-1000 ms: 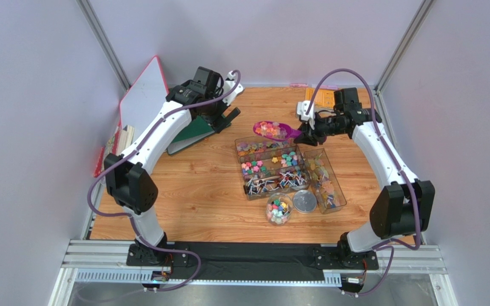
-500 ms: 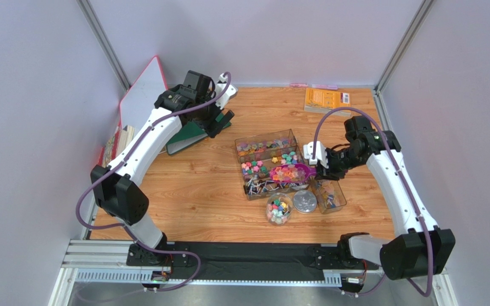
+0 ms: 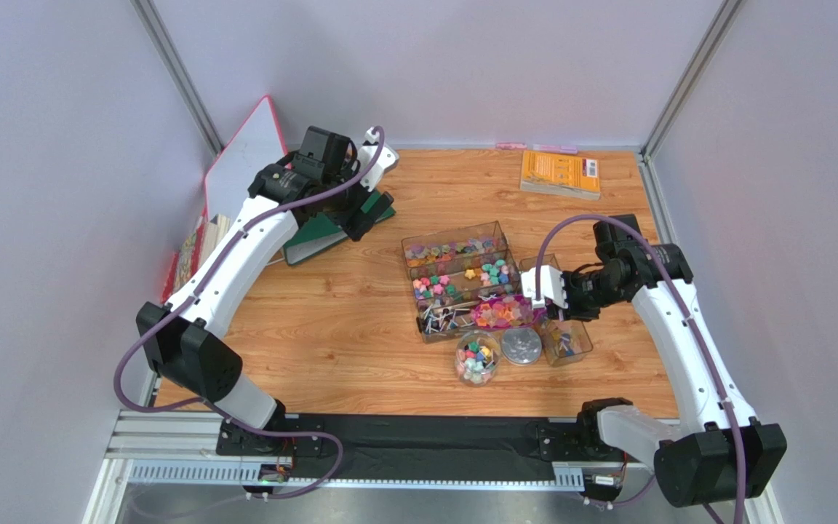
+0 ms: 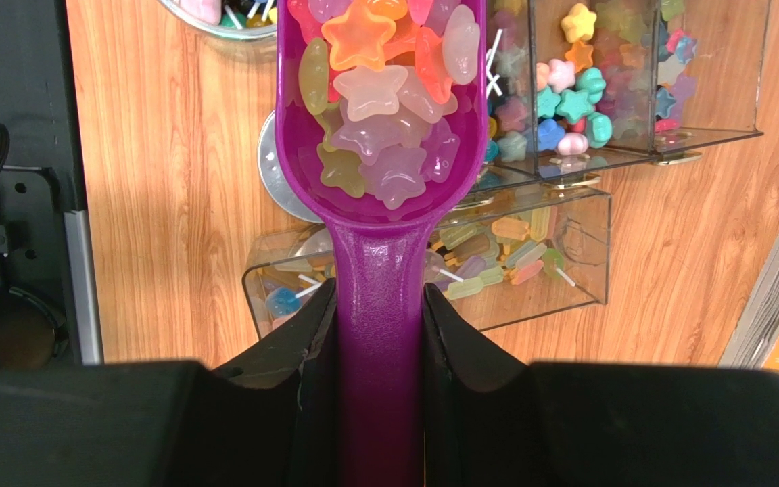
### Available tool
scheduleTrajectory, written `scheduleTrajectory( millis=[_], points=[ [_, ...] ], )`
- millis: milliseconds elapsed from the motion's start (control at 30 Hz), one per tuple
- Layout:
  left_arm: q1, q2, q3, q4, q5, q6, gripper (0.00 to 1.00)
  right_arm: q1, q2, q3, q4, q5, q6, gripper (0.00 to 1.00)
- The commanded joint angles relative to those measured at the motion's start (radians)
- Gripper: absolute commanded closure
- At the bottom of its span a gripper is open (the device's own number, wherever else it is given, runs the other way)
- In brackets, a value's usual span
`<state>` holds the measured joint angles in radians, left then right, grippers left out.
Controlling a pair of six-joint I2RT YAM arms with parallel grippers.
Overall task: Pack the candies
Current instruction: Place the fake candies in the packing bottle.
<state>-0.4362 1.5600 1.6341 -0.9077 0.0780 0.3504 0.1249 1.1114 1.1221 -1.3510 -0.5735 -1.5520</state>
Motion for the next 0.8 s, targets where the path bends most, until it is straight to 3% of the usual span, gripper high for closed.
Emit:
scheduleTrajectory(
  millis=[0, 767],
  points=[
    [0.001, -0.038, -0.025, 0.020, -0.009, 0.018, 0.07, 0.016, -0.056, -0.027, -0.218, 0.001, -0.040, 1.00],
    [0.001, -0.066, -0.063, 0.044, -0.030, 0.009, 0.08, 0.096, -0.130, -0.116, -0.221, 0.144, -0.054, 1.00]
  ],
)
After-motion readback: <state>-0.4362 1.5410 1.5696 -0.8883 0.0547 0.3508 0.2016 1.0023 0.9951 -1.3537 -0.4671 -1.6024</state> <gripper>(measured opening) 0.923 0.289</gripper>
